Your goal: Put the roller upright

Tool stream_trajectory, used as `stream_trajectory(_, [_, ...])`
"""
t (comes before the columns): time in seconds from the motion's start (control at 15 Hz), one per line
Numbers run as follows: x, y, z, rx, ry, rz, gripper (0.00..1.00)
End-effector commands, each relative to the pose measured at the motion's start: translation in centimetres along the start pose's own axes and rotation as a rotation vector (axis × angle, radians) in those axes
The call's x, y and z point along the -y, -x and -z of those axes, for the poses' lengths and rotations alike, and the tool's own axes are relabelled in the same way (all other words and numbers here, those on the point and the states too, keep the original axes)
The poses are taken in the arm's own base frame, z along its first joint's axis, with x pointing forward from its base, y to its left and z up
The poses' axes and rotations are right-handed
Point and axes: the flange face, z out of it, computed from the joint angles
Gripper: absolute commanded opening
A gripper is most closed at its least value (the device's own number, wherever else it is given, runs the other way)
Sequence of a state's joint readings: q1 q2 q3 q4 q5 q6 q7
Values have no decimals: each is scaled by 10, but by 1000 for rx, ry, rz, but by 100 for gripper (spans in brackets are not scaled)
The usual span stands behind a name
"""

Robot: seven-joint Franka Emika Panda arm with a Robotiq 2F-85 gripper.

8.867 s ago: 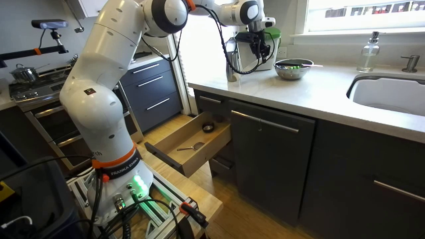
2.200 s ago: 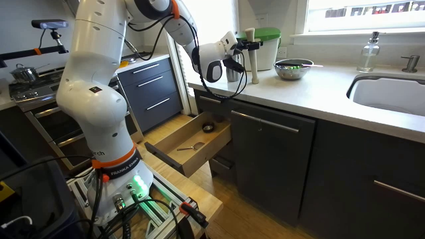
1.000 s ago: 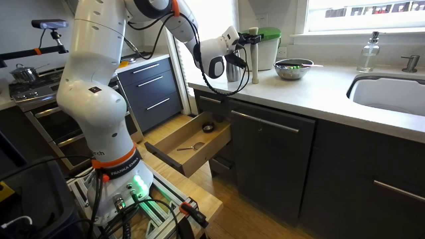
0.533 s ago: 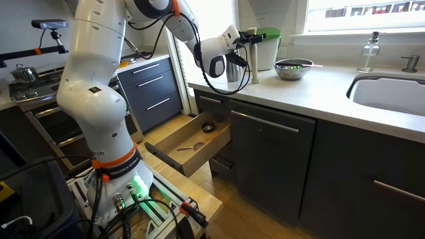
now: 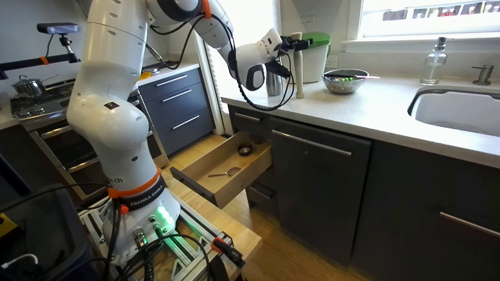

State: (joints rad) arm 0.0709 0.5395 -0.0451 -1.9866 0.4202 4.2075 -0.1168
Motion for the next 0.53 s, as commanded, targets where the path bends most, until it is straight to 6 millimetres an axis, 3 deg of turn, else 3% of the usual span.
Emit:
stream_trajectory(0.0, [2,-15,3,-10,-4,-22,100])
stream_trajectory(0.47, [10,-60,11,-79,-20,-55,100])
